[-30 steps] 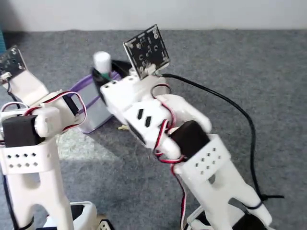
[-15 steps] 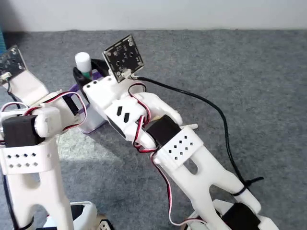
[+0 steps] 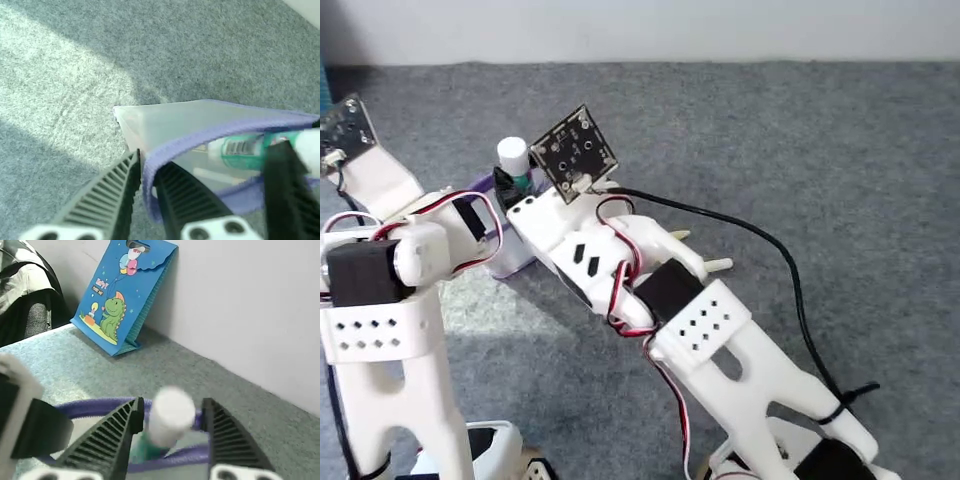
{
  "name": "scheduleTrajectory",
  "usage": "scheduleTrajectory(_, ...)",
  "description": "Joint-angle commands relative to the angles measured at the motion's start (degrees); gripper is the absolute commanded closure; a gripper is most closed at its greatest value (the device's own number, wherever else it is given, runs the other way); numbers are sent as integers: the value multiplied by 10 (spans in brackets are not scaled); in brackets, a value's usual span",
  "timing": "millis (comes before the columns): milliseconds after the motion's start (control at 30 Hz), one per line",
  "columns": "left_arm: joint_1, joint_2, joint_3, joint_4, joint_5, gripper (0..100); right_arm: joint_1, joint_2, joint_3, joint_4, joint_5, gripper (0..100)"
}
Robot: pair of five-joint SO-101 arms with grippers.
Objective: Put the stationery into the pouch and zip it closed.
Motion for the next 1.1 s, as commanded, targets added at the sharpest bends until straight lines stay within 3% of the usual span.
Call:
scheduleTrajectory(0,0,11,0,16,9,987,15,-46,-46,55,1,729)
scheduleTrajectory(233,0,11,0,16,8,987,161,-65,-50,240,-65,902)
scheduleTrajectory(467,1,11,0,16,8,987,271,78,-54,359,-92,919)
scheduleTrajectory(633,1,11,0,16,8,987,285,205,-88,407,-107,919)
scheduleTrajectory(900,0,11,0,16,8,987,294,395,-279,585,-280,918)
scheduleTrajectory(1067,0,11,0,16,8,987,294,504,-376,630,-333,918)
